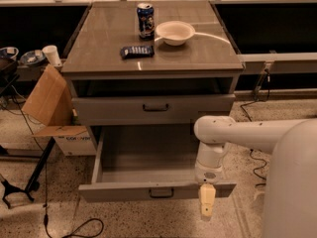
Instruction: Open middle drawer
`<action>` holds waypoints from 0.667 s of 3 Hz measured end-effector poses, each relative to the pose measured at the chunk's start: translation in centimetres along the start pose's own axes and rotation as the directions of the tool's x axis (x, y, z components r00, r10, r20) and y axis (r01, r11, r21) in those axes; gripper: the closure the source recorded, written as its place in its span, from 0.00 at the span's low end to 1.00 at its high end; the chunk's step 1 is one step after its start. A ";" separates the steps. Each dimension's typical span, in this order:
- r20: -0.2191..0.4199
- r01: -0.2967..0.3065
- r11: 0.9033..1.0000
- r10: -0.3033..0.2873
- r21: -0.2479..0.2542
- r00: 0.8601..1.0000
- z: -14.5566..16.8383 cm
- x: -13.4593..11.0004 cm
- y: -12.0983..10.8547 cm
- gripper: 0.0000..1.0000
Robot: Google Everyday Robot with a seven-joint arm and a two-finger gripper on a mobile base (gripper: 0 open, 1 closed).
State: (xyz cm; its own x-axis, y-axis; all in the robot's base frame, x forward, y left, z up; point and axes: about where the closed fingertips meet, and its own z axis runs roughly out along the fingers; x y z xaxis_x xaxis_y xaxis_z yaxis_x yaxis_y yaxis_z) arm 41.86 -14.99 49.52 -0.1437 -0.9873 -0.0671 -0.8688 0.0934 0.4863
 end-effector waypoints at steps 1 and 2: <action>0.094 -0.013 0.991 0.001 0.131 0.996 -1.4 -1.8 -1.6 0.00; 0.192 -0.009 0.957 -0.049 0.291 0.980 -2.8 -6.0 -5.8 0.00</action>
Offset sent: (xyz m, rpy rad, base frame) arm 0.1457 0.0969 0.0044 0.2525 -0.5703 -0.1561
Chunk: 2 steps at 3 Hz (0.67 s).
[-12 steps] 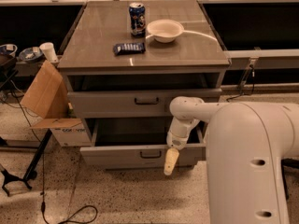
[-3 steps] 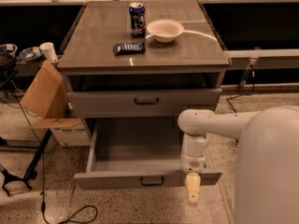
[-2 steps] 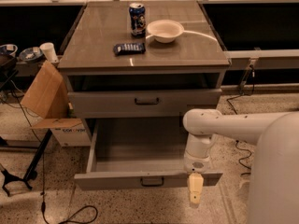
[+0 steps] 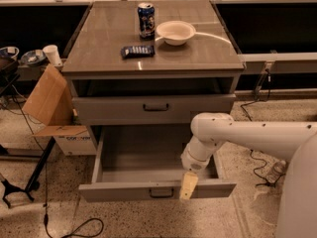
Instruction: Open middle drawer
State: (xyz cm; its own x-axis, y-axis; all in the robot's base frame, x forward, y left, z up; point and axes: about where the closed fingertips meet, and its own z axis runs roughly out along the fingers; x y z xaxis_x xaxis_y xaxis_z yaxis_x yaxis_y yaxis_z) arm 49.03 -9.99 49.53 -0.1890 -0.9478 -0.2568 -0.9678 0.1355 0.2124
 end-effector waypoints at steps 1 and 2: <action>0.058 0.048 0.998 -0.051 0.044 0.997 2.6 -3.5 -4.4 0.00; 0.048 0.085 0.996 -0.084 -0.032 0.995 6.2 -4.8 -6.6 0.00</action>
Offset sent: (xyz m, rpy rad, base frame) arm 0.0746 0.0687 -0.0972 0.0522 0.1324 0.1664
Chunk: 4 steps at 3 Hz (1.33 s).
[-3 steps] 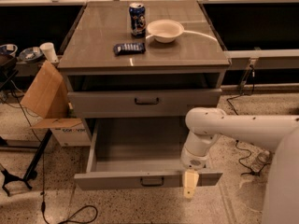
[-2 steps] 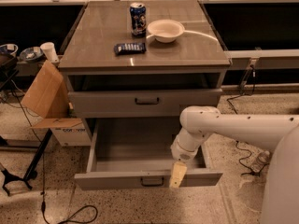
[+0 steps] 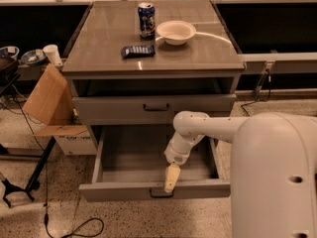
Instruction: Open middle drawer
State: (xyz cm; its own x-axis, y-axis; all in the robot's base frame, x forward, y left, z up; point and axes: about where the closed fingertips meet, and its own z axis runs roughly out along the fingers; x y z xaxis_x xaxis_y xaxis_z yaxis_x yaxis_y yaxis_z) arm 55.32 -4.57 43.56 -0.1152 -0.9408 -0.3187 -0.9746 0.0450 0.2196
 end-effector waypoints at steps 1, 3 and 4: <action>-0.054 -0.002 0.995 -0.003 -0.104 0.999 1.1 1.8 1.0 0.00; -0.145 -0.067 0.977 0.038 -0.201 0.989 -1.8 7.1 7.1 0.00; -0.183 -0.053 0.951 -0.004 -0.303 0.983 -1.5 8.3 10.2 0.00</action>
Offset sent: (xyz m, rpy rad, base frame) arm -0.0761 -0.0885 0.0170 -0.1435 0.2277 0.0213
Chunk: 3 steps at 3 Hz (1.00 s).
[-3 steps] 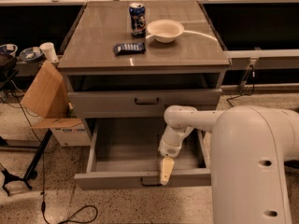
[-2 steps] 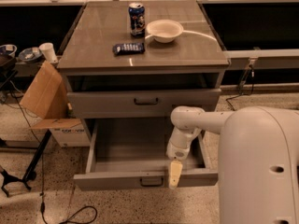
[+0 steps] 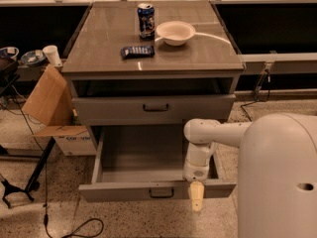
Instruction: Open middle drawer
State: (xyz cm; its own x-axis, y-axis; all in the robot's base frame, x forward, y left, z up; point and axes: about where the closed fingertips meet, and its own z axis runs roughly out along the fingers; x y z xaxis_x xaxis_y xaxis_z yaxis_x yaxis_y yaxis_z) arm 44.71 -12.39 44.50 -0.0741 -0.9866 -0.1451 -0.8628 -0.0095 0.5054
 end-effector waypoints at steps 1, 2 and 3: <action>-0.020 0.034 0.997 -0.035 -0.070 0.999 1.2 0.2 1.0 0.00; -0.034 0.055 0.992 -0.059 -0.117 0.998 2.0 0.5 1.8 0.00; -0.050 0.065 0.986 -0.074 -0.157 0.996 2.5 1.3 3.0 0.00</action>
Offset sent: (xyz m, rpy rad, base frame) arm -0.0939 -0.0188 -0.0227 0.0116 0.3309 0.2769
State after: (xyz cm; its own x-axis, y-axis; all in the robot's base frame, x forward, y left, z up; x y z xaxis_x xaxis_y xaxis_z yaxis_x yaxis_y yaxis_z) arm 40.74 -13.32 43.72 0.0153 -0.9902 -0.1391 -0.7769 -0.0993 0.6217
